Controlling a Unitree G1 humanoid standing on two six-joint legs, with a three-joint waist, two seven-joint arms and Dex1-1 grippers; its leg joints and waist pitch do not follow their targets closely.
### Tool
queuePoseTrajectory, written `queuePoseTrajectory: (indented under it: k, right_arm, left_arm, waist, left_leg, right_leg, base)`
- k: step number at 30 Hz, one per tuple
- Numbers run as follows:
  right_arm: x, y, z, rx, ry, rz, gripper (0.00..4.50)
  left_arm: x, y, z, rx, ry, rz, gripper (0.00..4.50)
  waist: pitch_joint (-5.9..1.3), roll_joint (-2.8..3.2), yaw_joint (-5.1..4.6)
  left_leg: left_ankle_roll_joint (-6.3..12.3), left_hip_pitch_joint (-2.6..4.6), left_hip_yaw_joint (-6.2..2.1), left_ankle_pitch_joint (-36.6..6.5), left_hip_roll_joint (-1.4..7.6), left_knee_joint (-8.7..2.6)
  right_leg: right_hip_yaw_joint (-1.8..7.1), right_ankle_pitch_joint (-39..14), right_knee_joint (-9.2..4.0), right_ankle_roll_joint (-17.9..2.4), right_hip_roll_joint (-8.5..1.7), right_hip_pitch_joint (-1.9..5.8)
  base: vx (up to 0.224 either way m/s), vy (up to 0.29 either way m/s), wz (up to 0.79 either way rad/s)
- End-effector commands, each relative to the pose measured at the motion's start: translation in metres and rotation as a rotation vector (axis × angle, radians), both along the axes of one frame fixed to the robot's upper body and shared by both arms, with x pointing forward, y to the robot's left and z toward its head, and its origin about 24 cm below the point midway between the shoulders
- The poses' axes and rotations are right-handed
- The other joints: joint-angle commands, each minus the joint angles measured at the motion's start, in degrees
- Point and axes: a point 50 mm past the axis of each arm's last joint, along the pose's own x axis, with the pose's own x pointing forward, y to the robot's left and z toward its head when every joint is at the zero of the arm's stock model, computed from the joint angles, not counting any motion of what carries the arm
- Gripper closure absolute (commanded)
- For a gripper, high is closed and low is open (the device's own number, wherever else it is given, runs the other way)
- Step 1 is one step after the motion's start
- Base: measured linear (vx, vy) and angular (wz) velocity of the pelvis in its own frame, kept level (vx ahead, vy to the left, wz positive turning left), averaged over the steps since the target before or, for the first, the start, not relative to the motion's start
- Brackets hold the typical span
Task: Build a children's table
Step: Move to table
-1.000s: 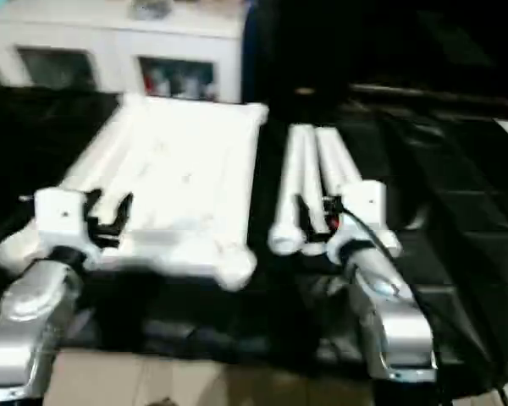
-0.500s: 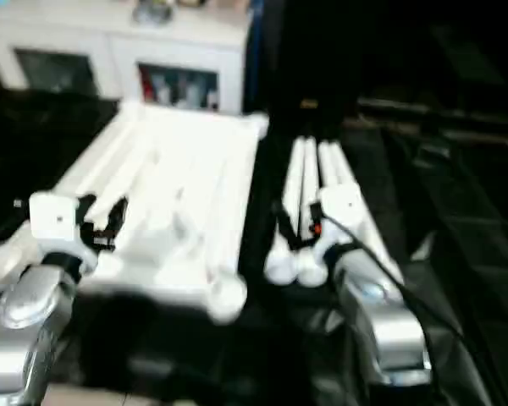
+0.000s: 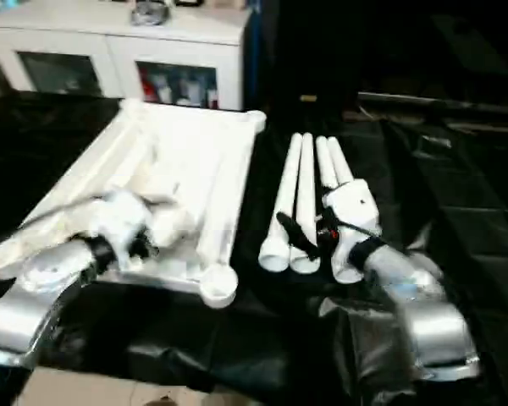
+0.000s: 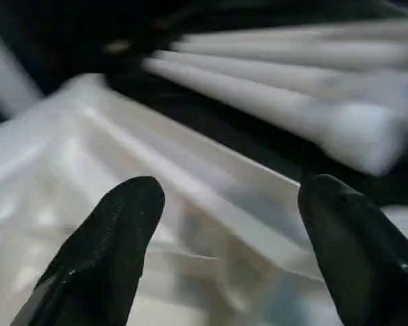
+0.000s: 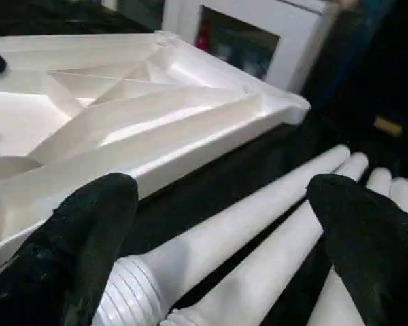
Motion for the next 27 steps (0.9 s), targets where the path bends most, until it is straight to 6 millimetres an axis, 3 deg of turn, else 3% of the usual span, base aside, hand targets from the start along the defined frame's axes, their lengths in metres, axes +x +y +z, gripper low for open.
queuePoseTrajectory:
  k: [1,6,8,10,12,13,14,16,18,21,27]
  right_arm:
    - [-0.001,0.004,0.009,-0.023,-0.027,0.096,0.00]
    - [-0.006,0.002,0.011,-0.080,-0.025,0.180,0.00]
    - [-0.010,0.002,0.010,-0.095,-0.003,0.223,0.00]
    - [-0.013,0.003,0.009,-0.099,0.020,0.261,0.00]
    - [-0.021,0.005,0.007,-0.102,0.077,0.340,0.00]
    - [-0.022,0.005,0.006,-0.105,0.081,0.350,0.00]
    - [-0.023,0.006,0.006,-0.110,0.085,0.362,0.00]
    - [-0.025,0.007,0.006,-0.118,0.097,0.391,0.00]
    - [-0.028,0.010,0.006,-0.125,0.114,0.429,0.00]
    - [-0.029,0.012,0.006,-0.123,0.127,0.452,0.00]
    - [-0.030,0.013,0.004,-0.109,0.164,0.478,0.00]
  left_arm:
    - [-0.005,-0.003,-0.005,0.065,0.089,-0.146,0.83]
    - [-0.006,0.005,-0.005,0.140,0.157,-0.279,1.05]
    - [-0.007,0.010,-0.005,0.166,0.201,-0.313,1.42]
    - [-0.006,0.014,-0.005,0.191,0.229,-0.333,1.40]
    - [0.000,0.022,-0.006,0.251,0.233,-0.336,1.74]
    - [0.002,0.023,-0.006,0.262,0.230,-0.335,1.85]
    - [0.003,0.024,-0.007,0.276,0.227,-0.333,1.85]
    - [0.006,0.027,-0.009,0.305,0.237,-0.342,1.98]
    - [0.009,0.032,-0.011,0.348,0.260,-0.359,2.30]
    - [0.010,0.035,-0.013,0.380,0.279,-0.382,2.45]
    - [0.010,0.034,-0.018,0.402,0.311,-0.439,3.03]
  waist:
    - [-2.34,0.39,0.19]
    - [-2.78,0.23,0.34]
    - [-2.95,0.19,0.24]
    - [-3.27,0.20,0.27]
    - [-3.50,0.05,0.36]
    - [-3.57,0.07,0.46]
    - [-3.45,0.06,0.40]
    - [-3.24,0.07,0.42]
    - [-2.99,0.04,0.47]
    - [-2.83,0.03,0.47]
    - [-2.96,0.09,0.46]
  left_leg:
    - [-1.15,0.12,-1.11,-18.08,3.72,-6.52]
    - [0.11,-0.28,-0.70,-12.21,3.76,-6.29]
    - [0.64,-0.41,-0.51,-11.18,3.83,-6.23]
    - [1.14,-0.28,-0.34,-8.77,3.92,-5.89]
    - [2.82,-0.59,-0.23,-4.24,3.70,-5.41]
    - [3.26,-0.60,-0.24,-3.64,3.69,-5.28]
    - [3.70,-0.82,-0.24,-3.42,3.75,-5.32]
    - [3.07,-0.75,-0.29,-5.86,4.02,-5.67]
    - [2.01,-0.59,-0.28,-8.81,4.08,-5.97]
    - [0.60,-0.44,-0.24,-11.72,4.31,-6.30]
    - [-0.14,-0.39,0.14,-11.12,4.47,-6.30]
  right_leg:
    - [2.64,-22.09,-5.42,-7.62,-3.96,1.43]
    - [2.56,-15.77,-4.83,-10.26,-3.99,2.03]
    - [2.30,-13.22,-4.59,-11.36,-3.97,2.17]
    - [2.18,-8.78,-4.14,-12.63,-3.79,2.17]
    - [1.97,-2.15,-3.55,-13.87,-3.57,2.46]
    - [1.95,-1.33,-3.45,-13.98,-3.57,2.50]
    - [1.86,-1.14,-3.48,-14.25,-3.57,2.45]
    - [1.80,-5.61,-3.86,-13.96,-3.84,2.43]
    - [1.94,-10.59,-4.33,-13.30,-3.93,2.36]
    - [2.10,-15.32,-4.68,-12.16,-4.25,2.21]
    - [2.16,-14.75,-4.63,-11.75,-4.19,2.07]
  base:
    - [0.000,0.000,0.00]
    - [0.000,0.000,0.00]
    - [0.000,0.000,0.00]
    - [0.000,0.000,0.00]
    - [0.000,0.000,0.00]
    - [0.000,0.000,0.00]
    - [0.000,0.000,0.00]
    - [0.000,0.000,0.00]
    - [0.000,0.000,0.00]
    - [0.000,0.000,0.00]
    - [0.000,0.000,0.00]
